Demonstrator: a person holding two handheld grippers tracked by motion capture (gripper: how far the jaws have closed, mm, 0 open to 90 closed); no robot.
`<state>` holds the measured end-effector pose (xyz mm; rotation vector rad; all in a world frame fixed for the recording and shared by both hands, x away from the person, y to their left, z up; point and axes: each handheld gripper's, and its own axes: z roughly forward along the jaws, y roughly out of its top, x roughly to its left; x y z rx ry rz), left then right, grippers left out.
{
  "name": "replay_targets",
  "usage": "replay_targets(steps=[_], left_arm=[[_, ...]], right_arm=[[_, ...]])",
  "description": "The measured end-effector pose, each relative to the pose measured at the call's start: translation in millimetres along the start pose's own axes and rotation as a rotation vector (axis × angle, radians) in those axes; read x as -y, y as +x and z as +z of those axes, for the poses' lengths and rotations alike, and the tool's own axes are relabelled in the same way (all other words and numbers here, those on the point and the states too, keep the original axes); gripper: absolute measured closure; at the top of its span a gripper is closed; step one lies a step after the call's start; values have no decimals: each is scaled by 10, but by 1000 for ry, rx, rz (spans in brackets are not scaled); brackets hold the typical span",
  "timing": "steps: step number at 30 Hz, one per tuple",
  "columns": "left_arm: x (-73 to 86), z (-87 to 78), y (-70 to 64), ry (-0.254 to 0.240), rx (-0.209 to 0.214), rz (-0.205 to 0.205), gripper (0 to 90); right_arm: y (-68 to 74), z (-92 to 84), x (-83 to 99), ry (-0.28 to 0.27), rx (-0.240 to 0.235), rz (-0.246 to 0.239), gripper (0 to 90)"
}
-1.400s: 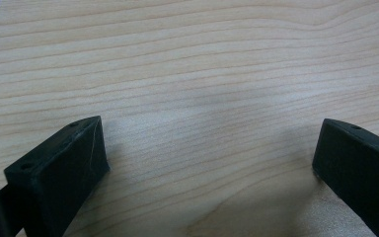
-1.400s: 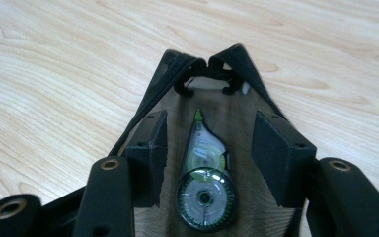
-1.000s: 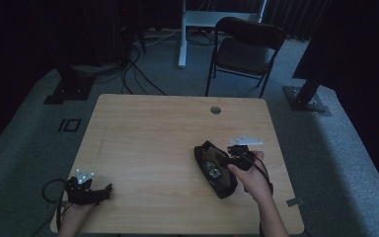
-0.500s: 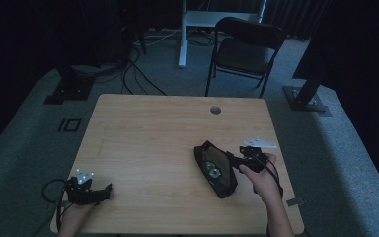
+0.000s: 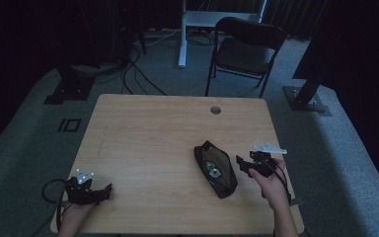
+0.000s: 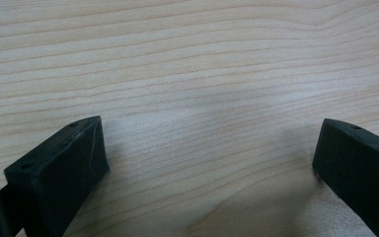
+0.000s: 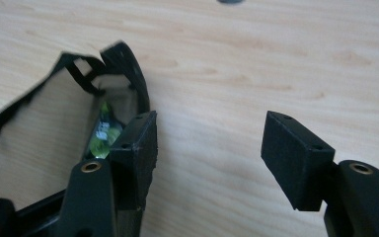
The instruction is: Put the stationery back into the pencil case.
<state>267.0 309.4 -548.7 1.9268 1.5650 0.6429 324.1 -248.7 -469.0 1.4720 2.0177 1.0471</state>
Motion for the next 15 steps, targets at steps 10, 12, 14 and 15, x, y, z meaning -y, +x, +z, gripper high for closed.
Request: replay_targets(steps=[10, 12, 14, 15], left_arm=[[0, 0, 0, 0, 0, 0, 3], [0, -1, 1, 2, 0, 2, 3], [0, -1, 2, 2, -1, 2, 3], [0, -1, 2, 2, 0, 3, 3]], right_arm=[[-158, 45, 254, 5, 19, 41, 331], [-193, 55, 305, 4, 19, 41, 308], [-221, 61, 358, 12, 18, 37, 296], [-235, 66, 388, 14, 25, 33, 287]])
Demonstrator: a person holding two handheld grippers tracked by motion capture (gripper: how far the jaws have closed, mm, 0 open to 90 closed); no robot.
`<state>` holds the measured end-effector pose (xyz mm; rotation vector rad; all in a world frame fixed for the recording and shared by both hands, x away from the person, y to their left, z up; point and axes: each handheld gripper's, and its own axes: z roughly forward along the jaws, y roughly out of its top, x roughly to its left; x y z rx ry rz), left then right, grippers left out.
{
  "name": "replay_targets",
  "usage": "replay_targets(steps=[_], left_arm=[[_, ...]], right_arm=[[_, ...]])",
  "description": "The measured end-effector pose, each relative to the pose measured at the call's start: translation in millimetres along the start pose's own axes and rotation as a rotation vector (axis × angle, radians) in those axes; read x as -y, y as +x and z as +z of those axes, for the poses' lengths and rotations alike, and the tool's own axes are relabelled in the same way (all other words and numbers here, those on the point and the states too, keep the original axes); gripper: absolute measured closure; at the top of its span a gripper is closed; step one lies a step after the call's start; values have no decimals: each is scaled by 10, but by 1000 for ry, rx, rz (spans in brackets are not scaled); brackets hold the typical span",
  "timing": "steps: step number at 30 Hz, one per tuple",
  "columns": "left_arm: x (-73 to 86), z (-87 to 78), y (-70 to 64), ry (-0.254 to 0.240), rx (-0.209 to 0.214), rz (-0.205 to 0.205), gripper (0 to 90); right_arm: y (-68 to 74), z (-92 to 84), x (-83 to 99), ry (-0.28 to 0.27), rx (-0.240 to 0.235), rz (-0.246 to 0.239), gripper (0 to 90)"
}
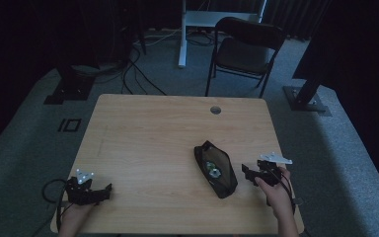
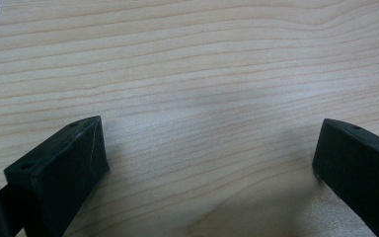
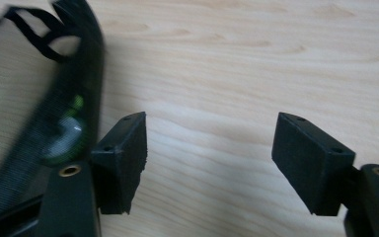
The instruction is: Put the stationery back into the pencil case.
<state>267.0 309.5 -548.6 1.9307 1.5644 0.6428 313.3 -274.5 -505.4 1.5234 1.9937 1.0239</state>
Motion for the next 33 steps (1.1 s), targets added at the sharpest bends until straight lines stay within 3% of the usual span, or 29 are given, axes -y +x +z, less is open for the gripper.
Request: replay_targets(steps=[4, 9, 13, 20, 24, 29, 33], left_arm=[[0, 0, 0, 0, 0, 0, 3], [0, 0, 0, 0, 0, 0, 3], [0, 0, 0, 0, 0, 0, 3], [0, 0, 0, 0, 0, 0, 3], [0, 0, 0, 0, 0, 0, 3], [0, 0, 0, 0, 0, 0, 3], [0, 0, 0, 0, 0, 0, 3]], right_arm=[[-64, 24, 109, 5, 39, -28, 216], [-126, 35, 221, 15, 47, -31, 187], [-158, 39, 310, 6, 33, 3, 168], [-192, 20, 441, -3, 60, -59, 168], [-212, 0, 518, -4, 74, -41, 167], [-216, -24, 579, 9, 87, -60, 167], [-192, -45, 620, 22, 83, -103, 167]])
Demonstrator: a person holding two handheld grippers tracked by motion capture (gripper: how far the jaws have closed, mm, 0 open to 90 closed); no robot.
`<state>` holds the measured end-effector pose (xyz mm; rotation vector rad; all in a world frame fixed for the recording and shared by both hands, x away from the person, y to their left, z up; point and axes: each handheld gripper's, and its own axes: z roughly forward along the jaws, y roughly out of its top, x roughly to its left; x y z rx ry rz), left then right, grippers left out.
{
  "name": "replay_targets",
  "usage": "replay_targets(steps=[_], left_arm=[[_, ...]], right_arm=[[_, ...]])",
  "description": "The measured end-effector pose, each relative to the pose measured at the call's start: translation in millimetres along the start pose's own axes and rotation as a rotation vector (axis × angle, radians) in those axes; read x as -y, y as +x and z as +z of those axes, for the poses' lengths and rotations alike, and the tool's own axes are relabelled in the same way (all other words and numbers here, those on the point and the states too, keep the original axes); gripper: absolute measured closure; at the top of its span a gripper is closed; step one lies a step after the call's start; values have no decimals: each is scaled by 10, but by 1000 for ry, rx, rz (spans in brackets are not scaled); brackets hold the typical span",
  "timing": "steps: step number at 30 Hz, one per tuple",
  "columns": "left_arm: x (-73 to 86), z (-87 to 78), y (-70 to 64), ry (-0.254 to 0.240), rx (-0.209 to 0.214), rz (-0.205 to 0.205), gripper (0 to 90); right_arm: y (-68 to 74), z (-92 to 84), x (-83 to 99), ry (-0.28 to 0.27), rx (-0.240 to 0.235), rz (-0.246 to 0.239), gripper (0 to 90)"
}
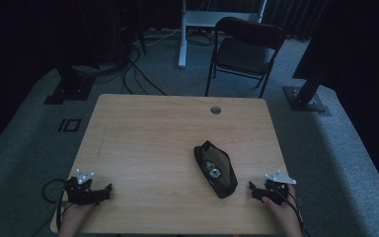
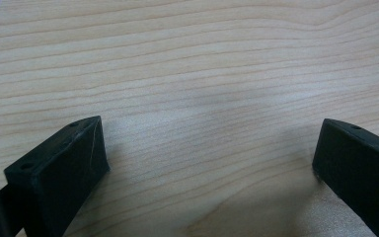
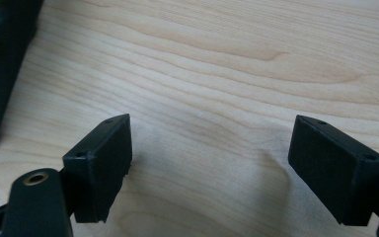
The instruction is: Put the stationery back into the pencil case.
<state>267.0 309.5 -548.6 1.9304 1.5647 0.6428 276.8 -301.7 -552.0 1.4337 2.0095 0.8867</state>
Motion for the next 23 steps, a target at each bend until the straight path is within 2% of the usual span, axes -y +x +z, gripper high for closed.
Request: replay_targets(steps=[4, 9, 12, 23], left_arm=[[0, 0, 0, 0, 0, 0, 3], [0, 0, 0, 0, 0, 0, 3], [0, 0, 0, 0, 0, 0, 3], [0, 0, 0, 0, 0, 0, 3]], right_arm=[[0, -25, 34, 25, -19, -7, 131], [-21, -55, 69, 37, -54, 11, 129], [-32, -52, 68, 39, -67, 2, 119], [-38, -46, 63, 39, -70, -1, 119]])
